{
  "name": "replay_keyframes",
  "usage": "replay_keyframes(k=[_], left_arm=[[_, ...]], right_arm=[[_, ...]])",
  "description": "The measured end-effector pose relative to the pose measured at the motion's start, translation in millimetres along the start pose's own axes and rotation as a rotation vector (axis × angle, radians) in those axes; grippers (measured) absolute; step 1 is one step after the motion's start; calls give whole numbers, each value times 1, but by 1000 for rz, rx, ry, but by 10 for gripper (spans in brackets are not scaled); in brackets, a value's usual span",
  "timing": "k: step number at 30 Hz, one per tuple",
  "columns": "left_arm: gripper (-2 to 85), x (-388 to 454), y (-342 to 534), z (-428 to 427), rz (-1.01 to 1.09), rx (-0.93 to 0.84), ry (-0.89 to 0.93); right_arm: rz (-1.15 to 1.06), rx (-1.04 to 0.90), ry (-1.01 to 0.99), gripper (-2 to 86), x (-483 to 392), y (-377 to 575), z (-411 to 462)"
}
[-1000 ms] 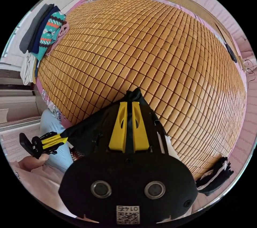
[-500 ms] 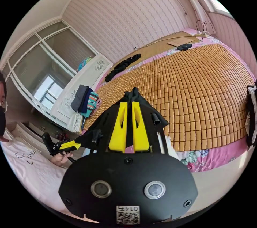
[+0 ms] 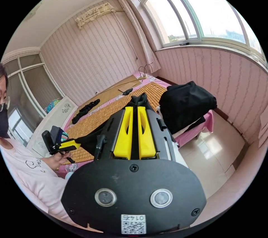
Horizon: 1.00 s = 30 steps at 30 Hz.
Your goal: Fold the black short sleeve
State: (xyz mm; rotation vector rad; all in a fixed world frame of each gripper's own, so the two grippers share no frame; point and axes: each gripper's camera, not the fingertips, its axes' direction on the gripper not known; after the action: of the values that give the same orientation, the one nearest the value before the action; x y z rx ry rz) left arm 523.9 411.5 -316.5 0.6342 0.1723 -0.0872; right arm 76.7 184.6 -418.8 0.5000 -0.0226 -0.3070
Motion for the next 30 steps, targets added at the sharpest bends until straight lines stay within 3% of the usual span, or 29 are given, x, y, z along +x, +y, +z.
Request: replay_keyframes(k=[5,8,11,16,19,24,28,30], left_arm=[[22,-33,-92,66,-17,81,19],[77,-73,-134,110,-68,-14,-168],[86,-106,-121,114,-118,-126,-326],[83,-114,-21,52,-108,-138,-354],[79,-107,72,1,-236,-192,-382],[72,-55,215,-99,-559,-221,-526],[67,-17,265,-152,-670,-174,-674],[66,4,283,-183,-686,-115,-749]], right_arm=[[-31,-114,136,39,49,-137,42],[92,-200,198,64,90,-210,100],[131,-214,283,86,105,-208,130],[15,-183,246,112,94,-86,149],[-51,-223,248,112,65,59,161],[12,-583,197,111,2,325,197],[-120,-606,116,110,-71,391,208],[-323,-527,51,107,-131,396,224]])
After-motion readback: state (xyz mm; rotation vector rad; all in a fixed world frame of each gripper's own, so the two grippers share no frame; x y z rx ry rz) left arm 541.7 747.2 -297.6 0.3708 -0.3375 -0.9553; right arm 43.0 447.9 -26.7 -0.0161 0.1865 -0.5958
